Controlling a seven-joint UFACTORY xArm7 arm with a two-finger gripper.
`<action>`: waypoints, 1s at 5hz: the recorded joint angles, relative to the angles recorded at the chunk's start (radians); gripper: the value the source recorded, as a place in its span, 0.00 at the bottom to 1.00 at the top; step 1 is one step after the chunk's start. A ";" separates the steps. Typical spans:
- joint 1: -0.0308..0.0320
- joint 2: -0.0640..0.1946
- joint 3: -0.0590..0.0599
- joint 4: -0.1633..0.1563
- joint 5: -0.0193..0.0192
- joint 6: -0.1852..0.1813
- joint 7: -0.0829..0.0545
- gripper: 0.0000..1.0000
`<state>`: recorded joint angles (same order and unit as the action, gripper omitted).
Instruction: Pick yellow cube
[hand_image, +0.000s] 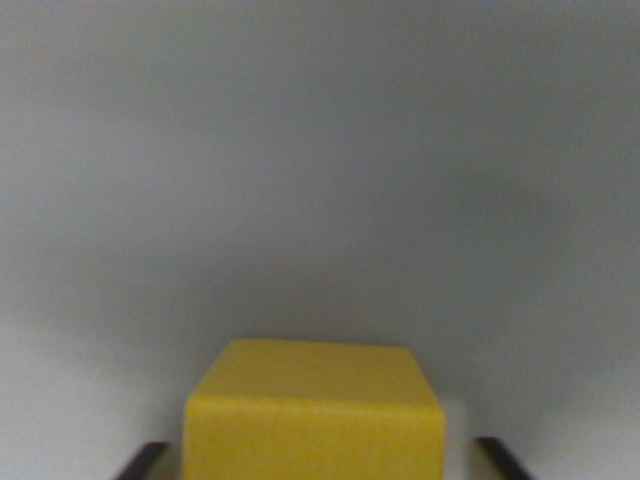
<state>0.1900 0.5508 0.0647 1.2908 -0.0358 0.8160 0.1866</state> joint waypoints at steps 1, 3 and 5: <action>0.0000 0.000 0.000 0.000 0.0000 0.000 0.000 1.00; 0.0000 -0.002 0.000 0.004 0.0001 0.005 0.000 1.00; -0.0001 -0.006 0.000 0.012 0.0005 0.018 0.000 1.00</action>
<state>0.1900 0.5451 0.0651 1.3029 -0.0353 0.8338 0.1863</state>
